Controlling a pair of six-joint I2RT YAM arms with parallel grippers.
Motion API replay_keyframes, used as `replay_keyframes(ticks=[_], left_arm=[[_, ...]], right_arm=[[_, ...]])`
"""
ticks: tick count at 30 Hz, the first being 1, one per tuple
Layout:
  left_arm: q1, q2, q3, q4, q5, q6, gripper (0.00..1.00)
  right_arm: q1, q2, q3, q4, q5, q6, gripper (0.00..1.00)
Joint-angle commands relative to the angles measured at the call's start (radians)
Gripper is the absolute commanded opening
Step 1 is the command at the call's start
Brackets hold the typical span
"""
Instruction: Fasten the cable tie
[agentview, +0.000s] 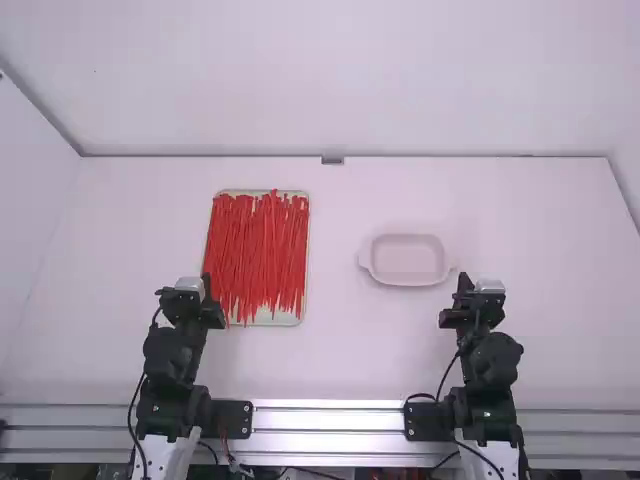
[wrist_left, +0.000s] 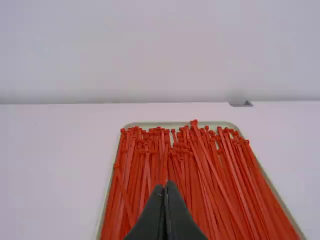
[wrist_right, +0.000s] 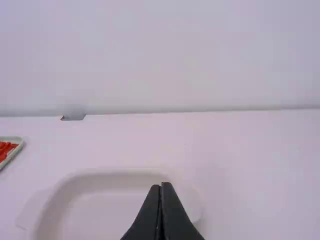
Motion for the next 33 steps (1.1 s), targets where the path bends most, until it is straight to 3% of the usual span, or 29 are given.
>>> replay_keyframes(ticks=[1, 13, 20, 33], left_arm=[[0.000, 0.000, 0.000, 0.000, 0.000, 0.000, 0.00], [-0.002, 0.058, 0.065, -0.027, 0.011, 0.000, 0.06], [-0.016, 0.182, 0.153, -0.075, 0.022, -0.001, 0.14], [-0.056, 0.509, 0.382, -0.173, 0.040, -0.019, 0.36]], right_arm=[[0.000, 0.000, 0.000, 0.000, 0.001, -0.003, 0.00], [0.001, 0.071, 0.071, -0.023, -0.014, -0.008, 0.06], [0.006, 0.220, 0.187, -0.076, -0.035, -0.013, 0.14], [0.067, 0.623, 0.488, -0.202, -0.006, 0.000, 0.37]])
